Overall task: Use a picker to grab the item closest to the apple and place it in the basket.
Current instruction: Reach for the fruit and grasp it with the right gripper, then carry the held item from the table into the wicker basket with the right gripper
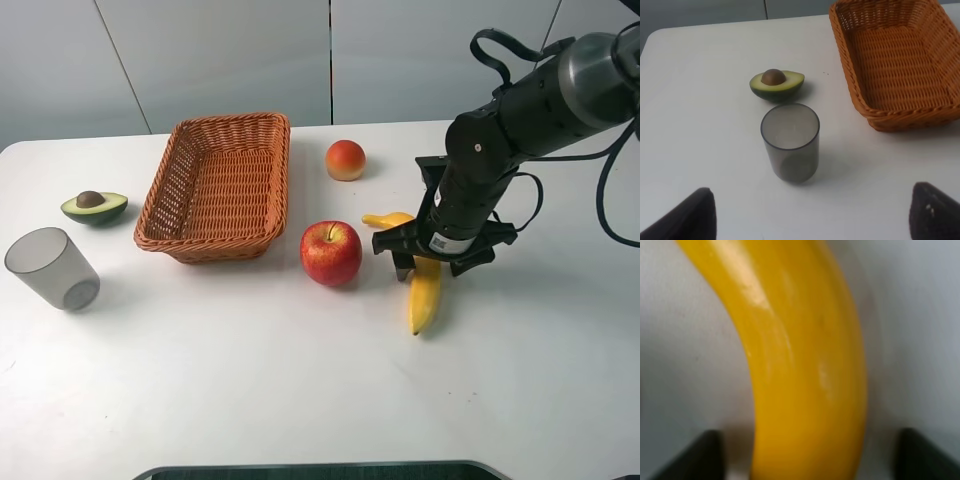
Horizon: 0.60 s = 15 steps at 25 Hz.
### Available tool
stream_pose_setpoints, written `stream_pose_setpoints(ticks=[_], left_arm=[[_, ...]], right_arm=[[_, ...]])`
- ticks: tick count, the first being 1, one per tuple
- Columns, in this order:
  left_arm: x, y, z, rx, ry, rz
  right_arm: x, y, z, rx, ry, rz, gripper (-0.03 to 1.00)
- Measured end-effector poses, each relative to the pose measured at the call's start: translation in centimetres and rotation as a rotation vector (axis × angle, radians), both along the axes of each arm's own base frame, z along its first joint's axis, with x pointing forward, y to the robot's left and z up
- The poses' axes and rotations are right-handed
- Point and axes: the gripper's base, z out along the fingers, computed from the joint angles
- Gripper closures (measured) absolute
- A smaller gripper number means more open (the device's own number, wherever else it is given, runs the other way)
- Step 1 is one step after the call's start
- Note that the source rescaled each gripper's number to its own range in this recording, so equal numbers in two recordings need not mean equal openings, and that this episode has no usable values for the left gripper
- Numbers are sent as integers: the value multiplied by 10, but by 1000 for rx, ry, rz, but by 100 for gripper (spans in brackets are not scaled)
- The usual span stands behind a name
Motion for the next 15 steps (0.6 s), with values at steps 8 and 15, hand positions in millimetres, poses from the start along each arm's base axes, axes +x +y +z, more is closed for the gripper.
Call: stream_pose_setpoints(ticks=[8, 15], left_arm=[[0, 0, 0, 0, 0, 0], [0, 0, 0, 0, 0, 0]], right_arm=[[1, -1, -1, -2, -6, -70, 94], [1, -2, -1, -6, -12, -87, 94]])
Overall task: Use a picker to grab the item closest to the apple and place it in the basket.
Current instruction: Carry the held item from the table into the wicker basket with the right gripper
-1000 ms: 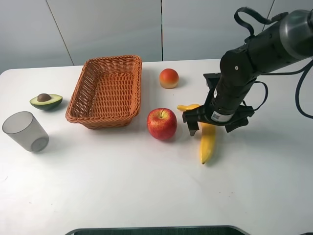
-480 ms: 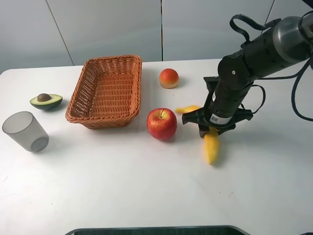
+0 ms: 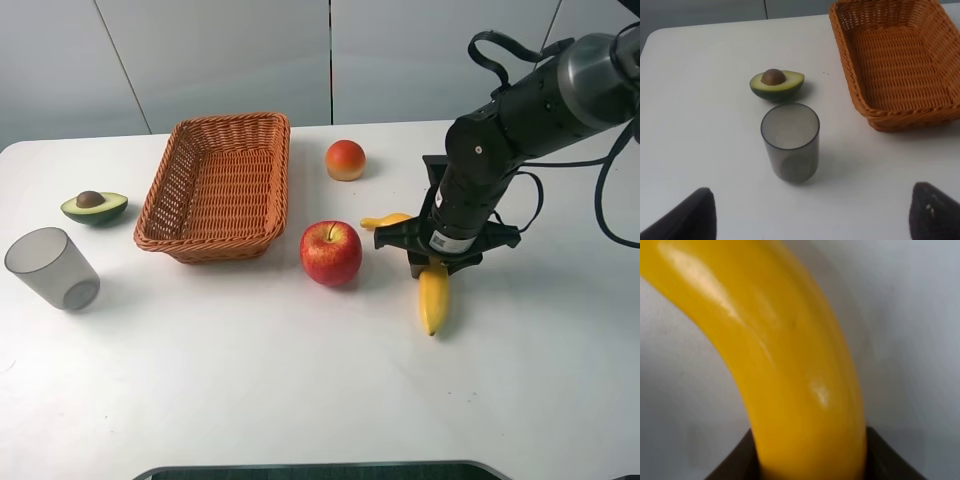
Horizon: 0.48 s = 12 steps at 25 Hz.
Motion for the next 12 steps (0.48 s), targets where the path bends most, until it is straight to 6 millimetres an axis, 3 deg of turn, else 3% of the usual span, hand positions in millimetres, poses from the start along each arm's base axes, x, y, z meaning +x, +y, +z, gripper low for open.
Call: stream_pose_setpoints(ticks=[12], left_arm=[[0, 3, 0, 36, -2, 24]], right_arm=[[0, 0, 0, 0, 2, -7, 94]])
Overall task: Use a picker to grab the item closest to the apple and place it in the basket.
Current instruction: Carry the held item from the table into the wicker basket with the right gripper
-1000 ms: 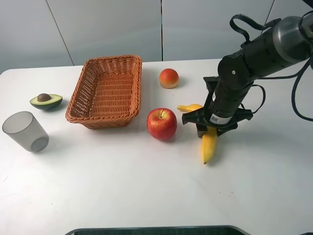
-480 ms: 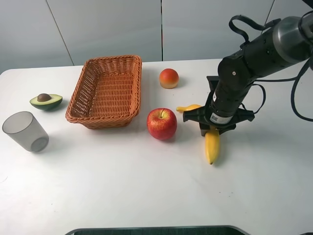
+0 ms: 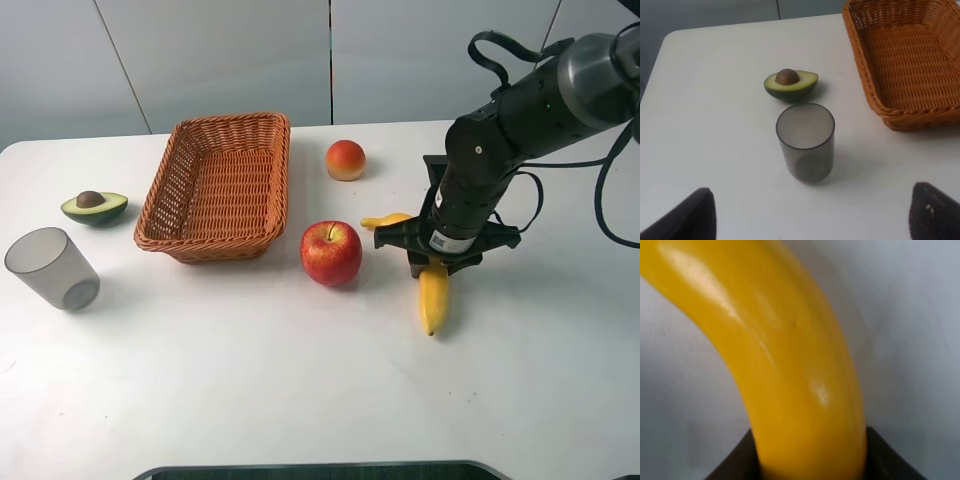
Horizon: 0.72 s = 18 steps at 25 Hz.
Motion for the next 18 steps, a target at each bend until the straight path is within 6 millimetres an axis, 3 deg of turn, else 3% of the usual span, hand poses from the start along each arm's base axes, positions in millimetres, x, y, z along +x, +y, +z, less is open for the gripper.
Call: stream_pose_setpoints(ticks=[5, 18], left_arm=[[0, 0, 0, 1, 0, 1], [0, 0, 0, 1, 0, 1]], right_arm=[[0, 0, 9, 12, -17, -23, 94], [-12, -8, 99, 44, -129, 4, 94]])
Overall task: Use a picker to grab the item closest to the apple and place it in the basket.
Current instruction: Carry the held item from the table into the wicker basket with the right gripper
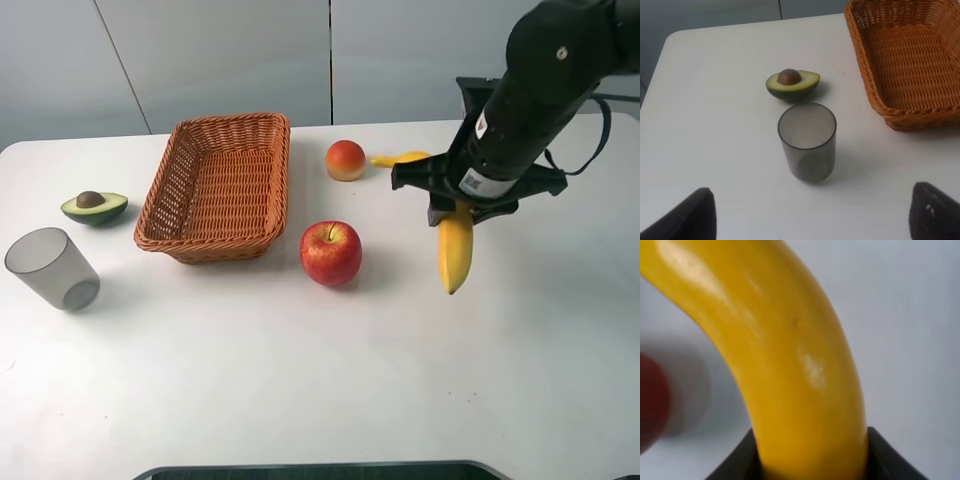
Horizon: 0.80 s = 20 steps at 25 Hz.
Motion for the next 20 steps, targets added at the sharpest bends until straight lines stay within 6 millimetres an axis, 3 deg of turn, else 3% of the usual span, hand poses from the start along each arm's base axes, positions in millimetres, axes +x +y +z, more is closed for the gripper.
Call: stream_pose_setpoints(ticks=[4, 11, 15, 20], left_arm=[[0, 0, 0, 0, 0, 0], [0, 0, 0, 2, 0, -1], [0, 0, 0, 2, 0, -1], [0, 0, 0, 4, 0, -2]], right_arm=[[3, 17, 27, 8, -19, 58, 94], [17, 62, 70, 94, -149, 151, 94], [32, 89, 69, 107, -165, 184, 94], [57, 126, 53, 124, -161, 221, 94]])
